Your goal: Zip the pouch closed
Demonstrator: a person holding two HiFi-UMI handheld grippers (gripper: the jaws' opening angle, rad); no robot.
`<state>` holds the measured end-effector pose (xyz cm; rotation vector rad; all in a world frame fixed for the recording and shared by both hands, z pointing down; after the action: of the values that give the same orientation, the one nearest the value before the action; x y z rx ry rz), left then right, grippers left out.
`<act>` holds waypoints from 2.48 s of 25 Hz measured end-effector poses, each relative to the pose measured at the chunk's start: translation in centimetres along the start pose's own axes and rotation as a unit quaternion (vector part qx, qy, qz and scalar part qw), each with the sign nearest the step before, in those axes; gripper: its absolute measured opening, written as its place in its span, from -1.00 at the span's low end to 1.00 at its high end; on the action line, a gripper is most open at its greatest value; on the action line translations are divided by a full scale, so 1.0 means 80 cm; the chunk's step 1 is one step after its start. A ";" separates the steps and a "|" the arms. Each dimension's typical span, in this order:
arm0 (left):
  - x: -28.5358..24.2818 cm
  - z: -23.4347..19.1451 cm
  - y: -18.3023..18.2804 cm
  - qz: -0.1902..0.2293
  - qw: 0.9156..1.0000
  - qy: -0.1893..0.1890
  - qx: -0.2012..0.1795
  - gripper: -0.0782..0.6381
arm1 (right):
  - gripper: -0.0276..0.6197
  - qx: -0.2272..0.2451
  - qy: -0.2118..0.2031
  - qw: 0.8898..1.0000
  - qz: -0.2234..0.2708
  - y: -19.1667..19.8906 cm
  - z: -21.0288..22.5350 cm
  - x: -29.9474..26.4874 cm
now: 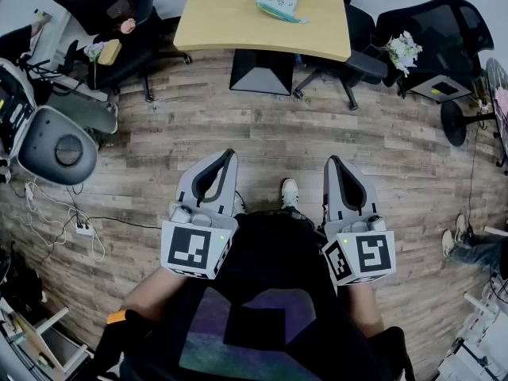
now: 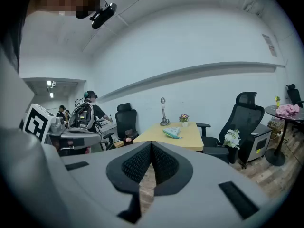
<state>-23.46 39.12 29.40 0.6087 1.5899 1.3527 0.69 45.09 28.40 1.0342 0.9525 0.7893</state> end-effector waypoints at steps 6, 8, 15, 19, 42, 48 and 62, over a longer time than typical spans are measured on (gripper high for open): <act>-0.012 0.004 -0.007 0.006 1.000 -0.007 -0.002 -0.76 | -0.88 0.000 -0.004 1.000 0.005 -0.005 0.015 -0.007; -0.016 0.006 -0.010 0.009 1.000 -0.011 -0.001 -0.76 | -0.88 0.003 -0.006 1.000 0.007 -0.007 0.021 -0.009; -0.031 0.016 -0.028 0.025 0.999 -0.031 0.004 -0.76 | -0.87 0.004 -0.021 1.000 0.011 -0.020 0.047 -0.020; -0.037 0.025 -0.039 0.036 0.998 -0.055 0.003 -0.76 | -0.87 0.008 -0.026 0.999 0.019 -0.027 0.067 -0.021; -0.057 0.117 -0.052 0.022 0.994 -0.109 0.010 -0.18 | 0.09 0.031 -0.080 0.996 0.025 -0.034 0.163 0.005; -0.070 0.129 -0.048 0.008 0.995 -0.103 0.009 -0.18 | 0.10 0.023 -0.076 0.997 0.013 -0.028 0.181 0.003; -0.185 0.064 -0.067 0.003 0.998 -0.063 0.016 -0.18 | 0.10 0.015 -0.025 0.999 -0.011 -0.055 0.214 -0.097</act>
<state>-11.36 27.76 29.39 0.7048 1.5110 1.2691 13.81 31.00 29.88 1.0640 0.9334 0.7289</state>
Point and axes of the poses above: the fingertips, and each gripper's own axes: x backward along the fingers, z to its right, y out of its underside, the point moved 10 cm from there along x, backward along the fingers, and after that the axes turned 11 degrees about -y, right-handed, at the moved point
